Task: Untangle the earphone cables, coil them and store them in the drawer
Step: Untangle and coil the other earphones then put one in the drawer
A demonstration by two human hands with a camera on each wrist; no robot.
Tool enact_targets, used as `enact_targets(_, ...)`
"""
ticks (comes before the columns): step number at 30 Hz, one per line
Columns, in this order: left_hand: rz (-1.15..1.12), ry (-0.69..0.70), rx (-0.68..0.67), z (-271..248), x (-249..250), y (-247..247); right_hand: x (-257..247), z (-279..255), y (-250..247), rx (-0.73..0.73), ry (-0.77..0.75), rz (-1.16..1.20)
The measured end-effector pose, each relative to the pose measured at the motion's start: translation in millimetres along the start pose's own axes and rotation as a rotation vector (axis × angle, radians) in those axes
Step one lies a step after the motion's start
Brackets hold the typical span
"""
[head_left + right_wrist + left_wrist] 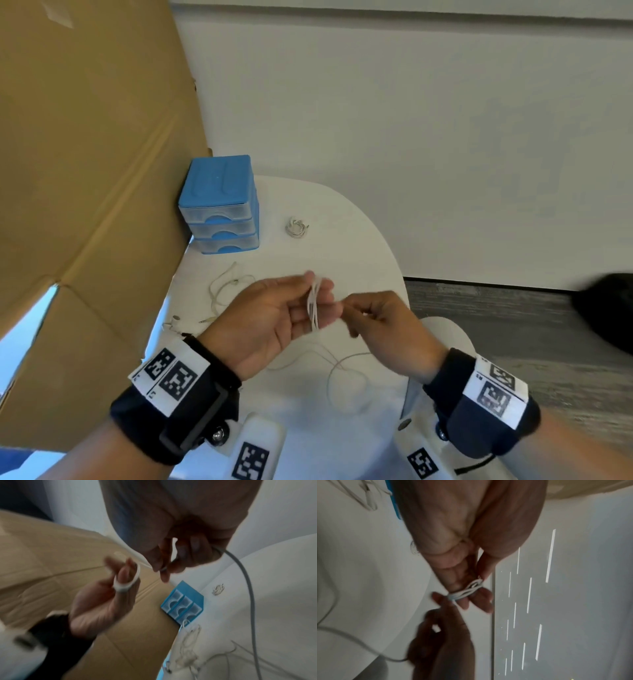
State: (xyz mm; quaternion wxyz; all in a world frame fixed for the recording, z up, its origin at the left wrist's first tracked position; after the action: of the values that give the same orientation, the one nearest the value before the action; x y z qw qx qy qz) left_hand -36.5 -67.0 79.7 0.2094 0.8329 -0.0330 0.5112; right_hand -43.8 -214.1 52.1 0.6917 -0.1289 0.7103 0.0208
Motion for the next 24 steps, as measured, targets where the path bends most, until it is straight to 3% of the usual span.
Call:
enact_targets(3,-0.120,0.103,0.077,5.9,5.4,-10.8,7.2,-15.0,31.6,-0.258,0.076,-0.122)
enact_targets(6,0.045,0.082,0.150,8.1,-5.4,-15.6,-9.6,-29.4,51.5,-0.409,0.052,-0.138)
enact_targets(9,0.445,0.098,0.230,7.8,-17.3,-17.7,-38.6,-29.4,40.9,-0.404,-0.015,-0.032)
enact_targets(11,0.645,0.086,0.195,5.5,-21.0,-10.7,-53.3,-21.4,19.7,-0.300,-0.091,0.046)
enact_targets(13,0.516,-0.011,0.111,1.7,-24.4,-1.3,-53.9,-8.7,-6.9,-0.117,-0.128,0.077)
enact_targets(15,0.212,-0.091,0.024,-4.5,-19.2,10.5,-33.0,2.9,-26.1,0.052,-0.054,0.149)
enact_targets(18,-0.085,-0.059,-0.024,-7.7,-1.1,16.4,2.0,9.0,-27.8,0.165,0.089,0.270)
enact_targets(20,-0.175,0.016,0.024,-5.9,8.9,10.1,12.6,5.4,-15.9,0.125,0.090,0.250)
enact_targets(24,-0.125,0.180,0.154,1.7,16.1,-13.3,8.5,-16.7,33.4,-0.234,0.044,0.064)
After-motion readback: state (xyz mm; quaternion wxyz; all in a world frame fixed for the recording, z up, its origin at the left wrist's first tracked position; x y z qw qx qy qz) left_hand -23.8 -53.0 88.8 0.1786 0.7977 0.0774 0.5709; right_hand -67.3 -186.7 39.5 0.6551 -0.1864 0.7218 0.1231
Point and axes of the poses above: each hand's wrist, its own z-axis towards the middle knuckle, its own y-axis out of the palm, x = y × z, the point moved 6 cm from there along z, towards the middle knuckle, and after that the axes turned 12 degrees about z, right-handed, at the moved point
